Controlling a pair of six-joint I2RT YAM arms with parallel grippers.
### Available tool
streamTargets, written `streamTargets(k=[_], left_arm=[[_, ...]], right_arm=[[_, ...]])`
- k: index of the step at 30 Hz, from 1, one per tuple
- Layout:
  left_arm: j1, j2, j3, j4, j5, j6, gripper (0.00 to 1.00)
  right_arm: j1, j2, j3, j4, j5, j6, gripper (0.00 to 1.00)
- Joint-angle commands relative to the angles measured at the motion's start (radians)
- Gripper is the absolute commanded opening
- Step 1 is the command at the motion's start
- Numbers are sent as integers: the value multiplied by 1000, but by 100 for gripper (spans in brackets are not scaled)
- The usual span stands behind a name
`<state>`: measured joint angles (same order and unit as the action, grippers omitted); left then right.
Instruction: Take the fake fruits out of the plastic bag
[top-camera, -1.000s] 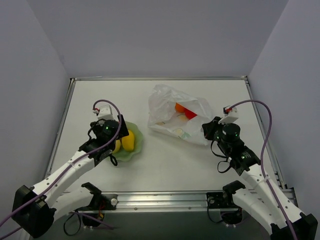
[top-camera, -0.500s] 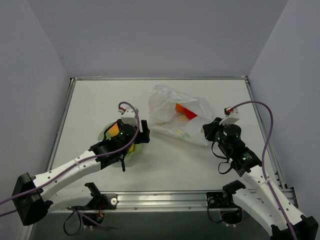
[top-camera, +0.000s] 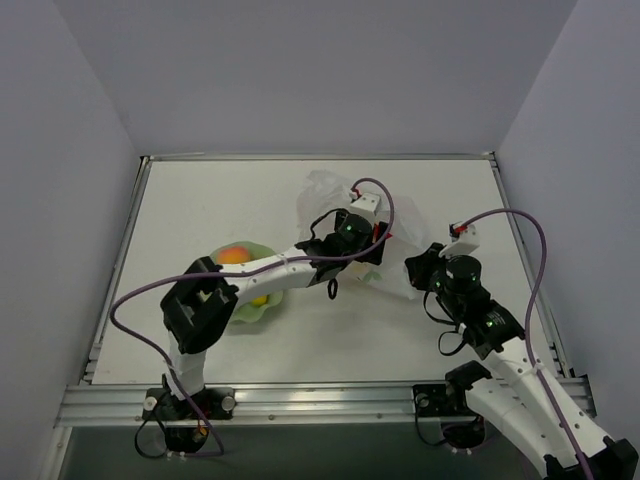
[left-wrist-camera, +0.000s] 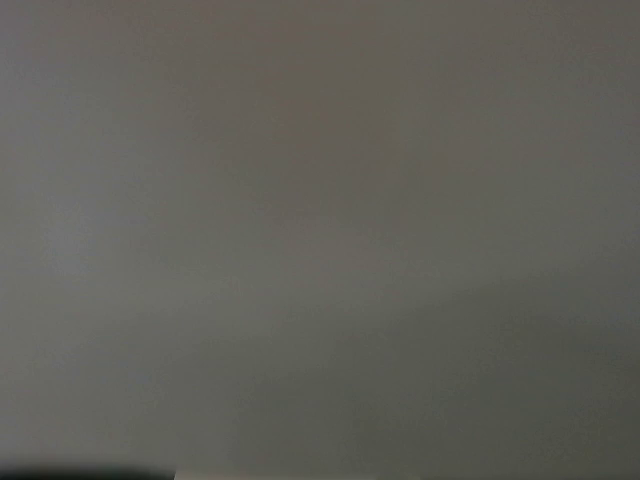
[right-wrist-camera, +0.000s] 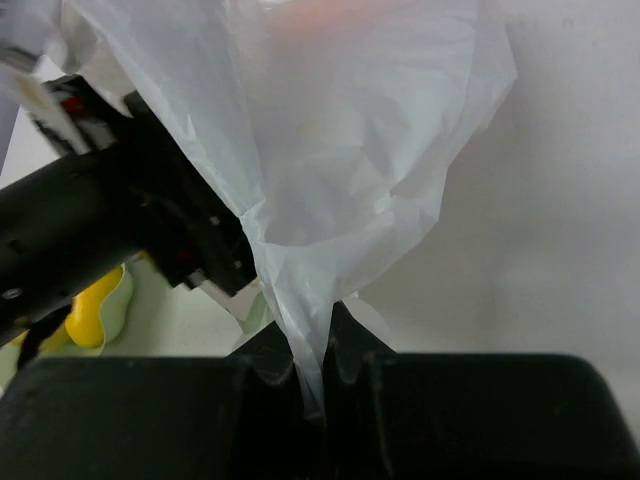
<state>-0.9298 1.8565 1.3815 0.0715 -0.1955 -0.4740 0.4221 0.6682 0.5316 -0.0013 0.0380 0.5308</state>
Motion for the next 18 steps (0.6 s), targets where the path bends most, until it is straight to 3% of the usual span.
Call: streamTargets(k=[1, 4, 11, 12, 18], left_arm=[[-6, 78, 131, 28, -13, 41, 69], [-9, 161, 201, 60, -12, 38, 71], [-15, 279, 273, 168, -105, 35, 100], [-15, 312, 286, 177, -128, 47, 95], [-7, 443, 401, 249, -148, 40, 94]], right_arm=[[10, -35, 37, -74, 43, 28, 0], [14, -48, 76, -150, 111, 23, 0], [20, -59, 74, -154, 80, 6, 0], [20, -59, 76, -151, 71, 2, 0], [23, -65, 68, -111, 19, -6, 0]])
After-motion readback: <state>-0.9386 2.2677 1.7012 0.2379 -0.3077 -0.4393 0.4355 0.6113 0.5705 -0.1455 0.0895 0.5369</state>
